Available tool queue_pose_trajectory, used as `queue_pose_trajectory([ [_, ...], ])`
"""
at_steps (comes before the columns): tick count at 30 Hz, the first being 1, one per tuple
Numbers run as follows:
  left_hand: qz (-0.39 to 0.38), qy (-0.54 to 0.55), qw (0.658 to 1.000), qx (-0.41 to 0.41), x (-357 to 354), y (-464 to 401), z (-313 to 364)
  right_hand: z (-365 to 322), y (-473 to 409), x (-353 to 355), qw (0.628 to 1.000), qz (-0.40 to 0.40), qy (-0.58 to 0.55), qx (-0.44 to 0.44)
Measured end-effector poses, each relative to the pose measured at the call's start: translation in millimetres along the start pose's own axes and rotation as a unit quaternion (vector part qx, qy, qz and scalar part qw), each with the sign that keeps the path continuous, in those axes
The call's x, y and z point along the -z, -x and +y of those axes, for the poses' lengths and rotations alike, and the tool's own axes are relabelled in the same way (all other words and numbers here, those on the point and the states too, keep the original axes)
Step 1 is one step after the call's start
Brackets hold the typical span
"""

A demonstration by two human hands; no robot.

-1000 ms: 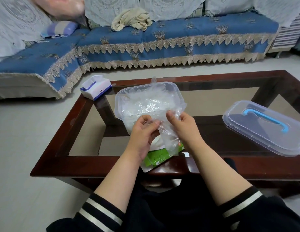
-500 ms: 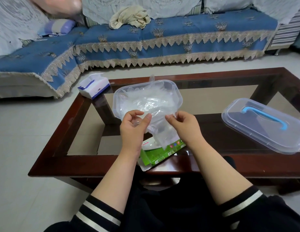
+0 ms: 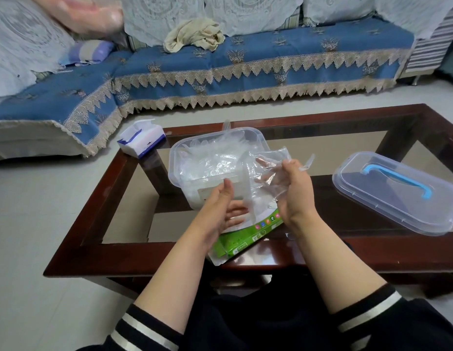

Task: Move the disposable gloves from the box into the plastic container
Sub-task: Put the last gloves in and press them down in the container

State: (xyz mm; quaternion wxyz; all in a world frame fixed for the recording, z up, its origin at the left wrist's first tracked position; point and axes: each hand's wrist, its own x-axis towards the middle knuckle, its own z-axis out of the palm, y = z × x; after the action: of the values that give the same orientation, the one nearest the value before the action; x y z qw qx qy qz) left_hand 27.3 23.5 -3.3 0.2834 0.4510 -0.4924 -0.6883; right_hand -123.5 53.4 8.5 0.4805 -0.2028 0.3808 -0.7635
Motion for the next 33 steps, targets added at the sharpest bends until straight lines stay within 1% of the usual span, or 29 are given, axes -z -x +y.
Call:
queue_pose_trajectory([
  [1,0.006,0.062,0.998,0.0,-6,-1,1,0,0,0,1.0,0.015,0.011,0.004],
  [2,0.029,0.102,0.994,-0.014,-13,-3,2,1,-1,1,0.999,0.032,0.026,0.008],
  [3,0.061,0.102,0.992,-0.042,-21,-3,4,1,-1,1,0.998,0.047,0.042,0.016],
  [5,0.139,0.066,0.983,-0.103,-35,-2,6,0,1,1,0.994,0.066,0.075,0.034],
  [6,0.163,0.067,0.976,-0.13,-42,-2,8,-2,1,2,0.993,0.073,0.082,0.043],
  [8,0.184,0.086,0.964,-0.17,-50,-3,13,-4,3,2,0.991,0.08,0.09,0.054],
  [10,0.191,0.075,0.959,-0.196,-52,-6,20,-7,4,2,0.99,0.083,0.084,0.072],
  [13,0.187,0.009,0.96,-0.208,-47,-14,31,-10,4,2,0.989,0.093,0.076,0.088],
  [16,0.168,-0.089,0.956,-0.225,-29,-28,46,-12,2,6,0.982,0.126,0.072,0.125],
  [19,0.167,-0.208,0.937,-0.226,-7,-48,71,-9,-6,13,0.97,0.152,0.086,0.166],
  [22,0.169,-0.309,0.912,-0.212,15,-67,94,-7,-13,19,0.965,0.177,0.097,0.166],
  [24,0.163,-0.387,0.887,-0.191,34,-80,98,-5,-15,22,0.964,0.182,0.113,0.156],
  [26,0.159,-0.478,0.849,-0.156,52,-91,97,-3,-16,23,0.964,0.173,0.138,0.146],
  [28,0.153,-0.552,0.811,-0.119,64,-97,94,-1,-16,21,0.967,0.145,0.166,0.127],
  [29,0.149,-0.588,0.788,-0.101,67,-99,92,0,-15,20,0.97,0.12,0.179,0.115],
  [31,0.135,-0.668,0.729,-0.058,68,-98,90,7,-14,18,0.971,0.053,0.214,0.087],
  [33,0.12,-0.732,0.67,-0.029,64,-96,89,15,-12,18,0.955,-0.019,0.289,0.065],
])
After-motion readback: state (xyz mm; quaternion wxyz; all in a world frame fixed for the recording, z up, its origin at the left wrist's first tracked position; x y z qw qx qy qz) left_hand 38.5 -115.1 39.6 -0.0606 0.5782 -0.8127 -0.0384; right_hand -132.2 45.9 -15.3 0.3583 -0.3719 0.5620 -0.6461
